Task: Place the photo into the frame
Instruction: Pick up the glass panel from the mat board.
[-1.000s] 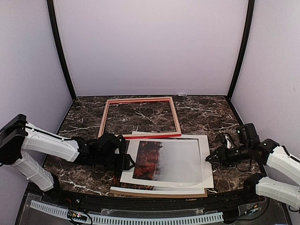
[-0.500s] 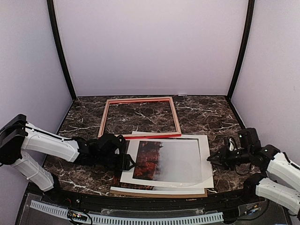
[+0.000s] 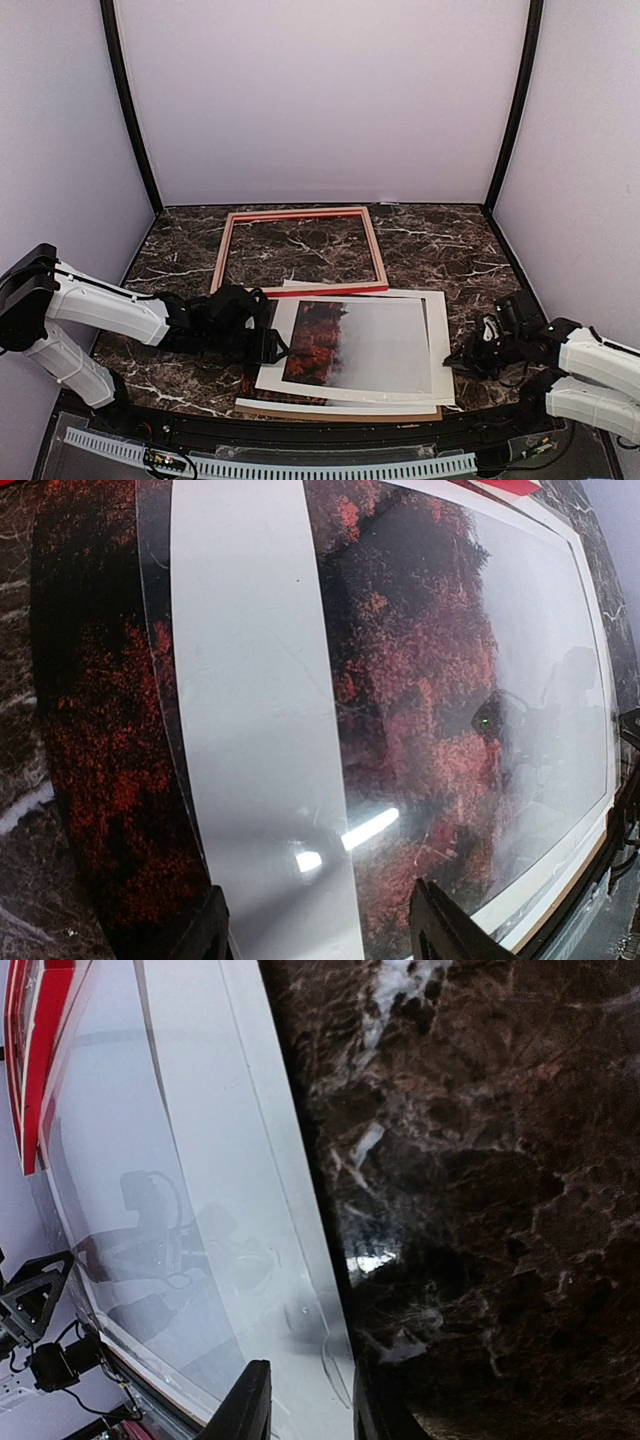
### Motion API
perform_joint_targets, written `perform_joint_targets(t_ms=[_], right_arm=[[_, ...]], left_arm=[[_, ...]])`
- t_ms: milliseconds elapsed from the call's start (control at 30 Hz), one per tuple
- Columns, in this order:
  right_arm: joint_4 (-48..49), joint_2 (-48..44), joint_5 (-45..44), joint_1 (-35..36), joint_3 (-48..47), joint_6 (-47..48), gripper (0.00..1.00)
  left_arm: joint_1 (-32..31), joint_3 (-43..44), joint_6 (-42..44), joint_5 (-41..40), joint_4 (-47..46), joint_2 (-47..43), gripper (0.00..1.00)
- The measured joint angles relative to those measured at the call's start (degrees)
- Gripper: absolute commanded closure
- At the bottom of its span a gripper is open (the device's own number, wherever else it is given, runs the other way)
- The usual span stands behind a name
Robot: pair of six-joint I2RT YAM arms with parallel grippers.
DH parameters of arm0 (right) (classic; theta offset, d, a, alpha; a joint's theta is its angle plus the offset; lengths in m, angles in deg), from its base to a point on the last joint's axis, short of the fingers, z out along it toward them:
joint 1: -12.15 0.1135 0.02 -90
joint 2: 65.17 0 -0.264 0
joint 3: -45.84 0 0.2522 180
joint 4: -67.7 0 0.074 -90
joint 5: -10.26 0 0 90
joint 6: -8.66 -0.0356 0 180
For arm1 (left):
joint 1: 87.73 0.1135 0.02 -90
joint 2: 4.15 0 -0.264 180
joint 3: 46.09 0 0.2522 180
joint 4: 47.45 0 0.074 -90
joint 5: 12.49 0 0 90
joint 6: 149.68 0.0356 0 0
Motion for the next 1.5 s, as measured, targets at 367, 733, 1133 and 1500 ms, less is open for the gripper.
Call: perform_joint_targets(t_ms=[367,733,1133,1500], right_arm=[[5.97,0.39,4.90,0.46,3.06,5.90,0.74],[7.91,-2.62,8.76,0.63,5.49,8.68,0.73],[3.15,-6.16,6.47,0.68,3.17,8.07,0.74],[2.71,-10.19,6.78,0.68,3.02,5.44,0.74]], left_arm=[[-0.07,0.09,0.00,-0.02,-0.07,0.17,0.36],[-0.09,-0.79,-0.22,-0.02,0.04,-0.87,0.36],[-0.37,-1.97,-1.03,-0.44,0.09,-2.21,0.36],[-0.39,-2.99,-1.88,-0.57,-0.35,-2.71,0.36]])
